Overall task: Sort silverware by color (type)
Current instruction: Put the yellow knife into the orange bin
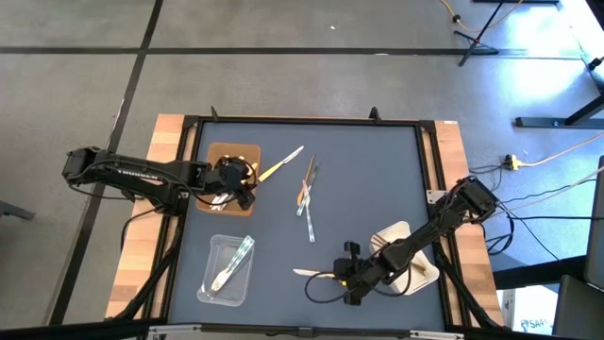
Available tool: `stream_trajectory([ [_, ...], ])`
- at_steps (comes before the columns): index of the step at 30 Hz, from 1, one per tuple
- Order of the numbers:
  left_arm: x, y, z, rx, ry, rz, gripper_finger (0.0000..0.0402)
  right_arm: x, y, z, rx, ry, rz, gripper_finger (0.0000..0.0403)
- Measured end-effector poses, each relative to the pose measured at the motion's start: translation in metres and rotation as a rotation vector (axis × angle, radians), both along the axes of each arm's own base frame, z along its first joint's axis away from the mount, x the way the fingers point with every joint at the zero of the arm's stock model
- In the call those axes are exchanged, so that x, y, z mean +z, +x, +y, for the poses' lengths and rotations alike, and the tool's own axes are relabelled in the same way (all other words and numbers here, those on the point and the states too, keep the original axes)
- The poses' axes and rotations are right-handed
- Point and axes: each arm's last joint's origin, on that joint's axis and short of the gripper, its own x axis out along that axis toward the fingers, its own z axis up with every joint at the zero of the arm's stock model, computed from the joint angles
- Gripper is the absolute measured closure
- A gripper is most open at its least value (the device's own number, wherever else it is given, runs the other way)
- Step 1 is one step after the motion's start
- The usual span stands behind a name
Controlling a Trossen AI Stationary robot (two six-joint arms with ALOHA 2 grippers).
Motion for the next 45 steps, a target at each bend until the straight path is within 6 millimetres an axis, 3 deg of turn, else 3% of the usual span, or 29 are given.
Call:
stream_trajectory([
  [18,0.007,0.008,-0.002,-0.067,-0.064,-0.111,0.0223,0.024,0.016,0.008,0.173,-0.128,-0.066,0.0369],
  [28,0.015,0.016,-0.006,-0.157,-0.139,-0.225,0.0223,0.040,0.032,0.000,0.263,-0.278,-0.109,0.0369],
  [40,0.037,0.029,-0.012,-0.363,-0.275,-0.498,0.0223,0.054,0.055,-0.022,0.345,-0.434,-0.160,0.0369],
  [45,0.039,0.030,-0.017,-0.346,-0.388,-0.535,0.0223,0.060,0.065,-0.031,0.388,-0.496,-0.180,0.0369],
])
